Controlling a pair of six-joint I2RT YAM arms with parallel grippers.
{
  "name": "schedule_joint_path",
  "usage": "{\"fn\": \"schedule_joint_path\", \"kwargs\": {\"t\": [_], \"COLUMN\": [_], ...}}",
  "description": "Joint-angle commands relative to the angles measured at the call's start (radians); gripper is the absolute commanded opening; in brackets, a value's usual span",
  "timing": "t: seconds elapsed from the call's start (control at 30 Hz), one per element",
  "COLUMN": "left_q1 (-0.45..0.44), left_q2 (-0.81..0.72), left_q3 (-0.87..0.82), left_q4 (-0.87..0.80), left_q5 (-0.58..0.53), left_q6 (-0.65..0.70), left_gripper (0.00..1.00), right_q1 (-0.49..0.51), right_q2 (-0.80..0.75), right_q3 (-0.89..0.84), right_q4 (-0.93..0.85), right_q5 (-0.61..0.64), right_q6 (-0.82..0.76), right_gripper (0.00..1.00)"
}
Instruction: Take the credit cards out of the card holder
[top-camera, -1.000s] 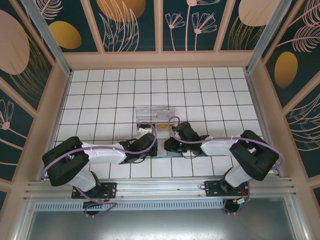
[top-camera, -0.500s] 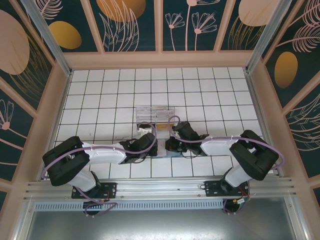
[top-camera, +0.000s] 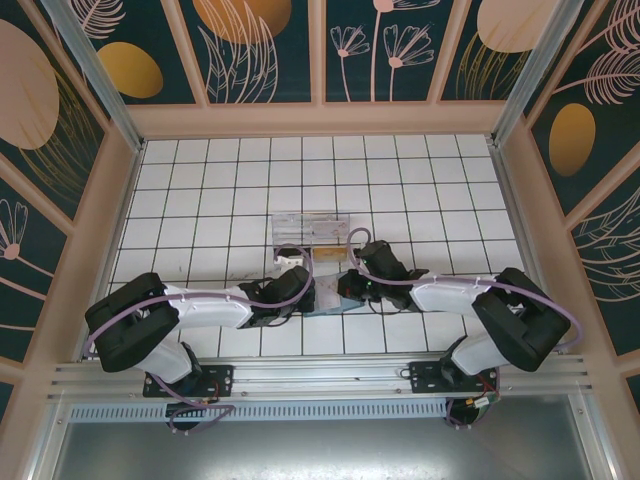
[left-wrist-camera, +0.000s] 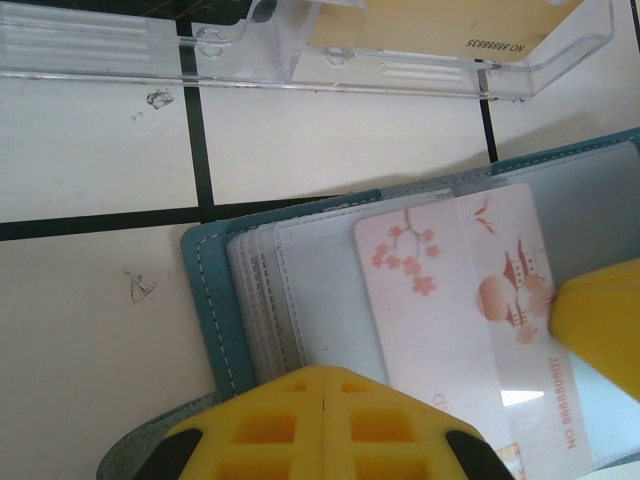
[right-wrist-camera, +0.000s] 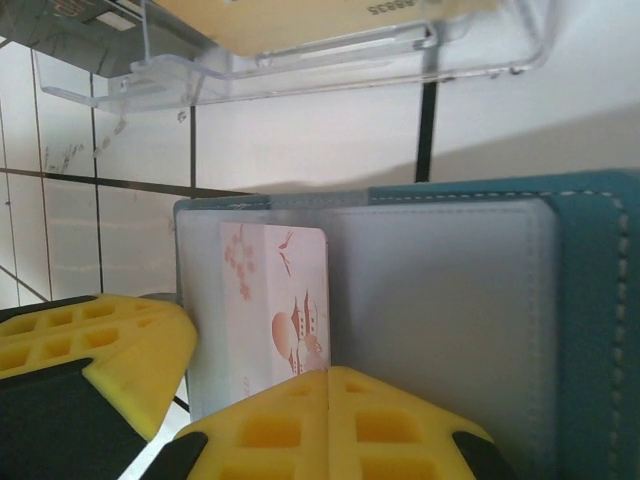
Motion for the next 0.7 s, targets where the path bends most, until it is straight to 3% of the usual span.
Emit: {"fn": "schedule_joint_path", "kwargs": {"t": [0.0, 0.1, 0.13, 0.23, 0.67], "left_q1": [0.0, 0.0, 0.0, 0.0, 0.0], "left_q2": [0.003, 0.008, 0.009, 0.012, 0.028], "left_q3": [-0.024, -0.018, -0.017, -0.013, -0.014], "left_q4": [-0.073, -0.071, -0.069, -0.065, -0.042], "left_q5": [-0.025, -0.025, -0.022, -0.017, 0.002], "left_q6": [-0.008, -0.006, -0.005, -0.002, -0.006], "left_gripper": [0.0, 0.0, 0.0, 0.0, 0.0], "right_q1": [-0.008, -0.007, -0.007, -0.006, 0.004], "right_q2": [-0.017, -0.01, -0.009, 0.005, 0.07], "right_q3": [-0.011, -0.011, -0.012, -0.011, 0.011], "right_q4": [-0.018, -0.011, -0.006, 0.02, 0.056], "right_q5": [0.013, 0.01, 0.008, -0.007, -0.036], "right_q6": [-0.014, -0.015, -0.014, -0.009, -0.003], "right_gripper": [0.0, 0.0, 0.09, 0.22, 0.26]}}
